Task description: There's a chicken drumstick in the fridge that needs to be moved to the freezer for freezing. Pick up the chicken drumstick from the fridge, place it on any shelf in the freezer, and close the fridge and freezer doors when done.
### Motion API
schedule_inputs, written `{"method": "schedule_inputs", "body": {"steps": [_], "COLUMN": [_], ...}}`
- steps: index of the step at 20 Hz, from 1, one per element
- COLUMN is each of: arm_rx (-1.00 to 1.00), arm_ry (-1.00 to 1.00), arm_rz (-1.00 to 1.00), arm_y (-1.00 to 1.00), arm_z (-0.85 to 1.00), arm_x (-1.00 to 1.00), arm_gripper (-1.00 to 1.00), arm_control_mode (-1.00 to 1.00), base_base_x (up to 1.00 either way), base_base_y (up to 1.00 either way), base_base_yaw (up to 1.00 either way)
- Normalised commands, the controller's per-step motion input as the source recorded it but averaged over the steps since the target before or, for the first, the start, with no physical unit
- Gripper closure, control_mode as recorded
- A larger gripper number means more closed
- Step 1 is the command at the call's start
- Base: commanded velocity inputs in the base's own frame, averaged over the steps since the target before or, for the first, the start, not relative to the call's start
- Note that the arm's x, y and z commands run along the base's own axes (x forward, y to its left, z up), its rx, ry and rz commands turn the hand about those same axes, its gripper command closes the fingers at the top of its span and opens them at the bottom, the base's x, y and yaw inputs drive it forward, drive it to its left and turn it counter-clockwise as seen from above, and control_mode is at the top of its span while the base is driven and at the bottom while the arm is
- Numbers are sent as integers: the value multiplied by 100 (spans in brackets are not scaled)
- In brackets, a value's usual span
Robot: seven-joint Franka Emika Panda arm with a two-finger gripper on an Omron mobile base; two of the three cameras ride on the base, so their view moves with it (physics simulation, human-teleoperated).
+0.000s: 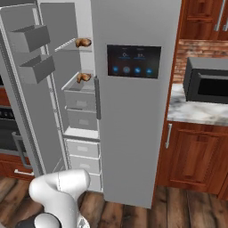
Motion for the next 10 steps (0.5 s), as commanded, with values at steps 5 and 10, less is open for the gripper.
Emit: {"method": "schedule_inputs", "body": {"steps": [5, 10], "arm_rx": [23, 36], "arm_ry": [-3, 0], "arm_rz": [0, 0], "arm_y": [0, 1], "arm_z": [-31, -40], "arm_x": [59, 52], "arm_gripper": [-100, -100], "arm_control_mode": [-100, -100], "base_base_x": [0, 0], "base_base_y": [0, 0], "base_base_yaw": [0, 0]}}
